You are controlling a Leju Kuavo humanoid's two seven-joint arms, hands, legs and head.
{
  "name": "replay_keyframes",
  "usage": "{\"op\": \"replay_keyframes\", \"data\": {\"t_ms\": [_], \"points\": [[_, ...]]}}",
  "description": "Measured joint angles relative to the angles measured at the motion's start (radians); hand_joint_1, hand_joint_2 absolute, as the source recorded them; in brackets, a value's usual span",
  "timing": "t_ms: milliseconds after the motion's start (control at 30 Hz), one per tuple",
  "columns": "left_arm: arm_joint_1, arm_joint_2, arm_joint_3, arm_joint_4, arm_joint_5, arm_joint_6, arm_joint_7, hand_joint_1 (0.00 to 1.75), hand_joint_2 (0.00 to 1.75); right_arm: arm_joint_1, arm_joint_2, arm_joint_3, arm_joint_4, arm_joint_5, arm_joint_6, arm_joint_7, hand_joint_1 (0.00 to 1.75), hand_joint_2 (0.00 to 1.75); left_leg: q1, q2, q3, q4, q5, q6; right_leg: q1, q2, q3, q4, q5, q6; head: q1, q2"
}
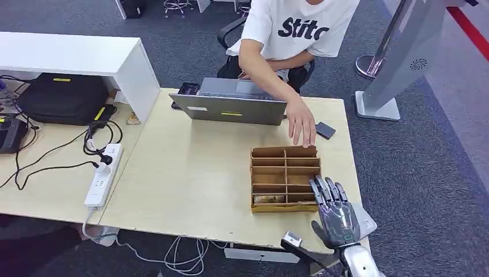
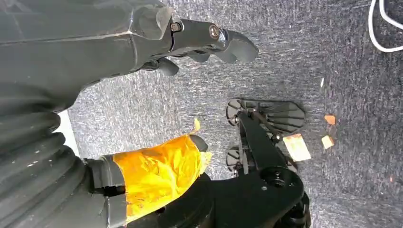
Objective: Pass the card to the sensor for recognition and then transmit it.
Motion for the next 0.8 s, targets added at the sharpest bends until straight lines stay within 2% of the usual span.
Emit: {"op": "replay_keyframes", "data": {"t_ms": [533,800], "points": [[0.000,0.000,-0.001,0.000,-0.011,0.000,0.000,0.00,1.75,-0.022,0.015,-0.066,0.071,0.021,-0.045,-0.013,0.00,1.75,0.000,0.000,0.000,0.000,0.000,0.000,0.000,0.000,0.000,0.000,0.000,0.000,0.000,0.000],[0.000,0.000,-0.001,0.000,-0.015,0.000,0.000,0.00,1.75,-0.022,0.024,-0.068,0.073,0.024,-0.060,-0.019,0.00,1.75,0.000,0.000,0.000,0.000,0.000,0.000,0.000,0.000,0.000,0.000,0.000,0.000,0.000,0.000]]}}
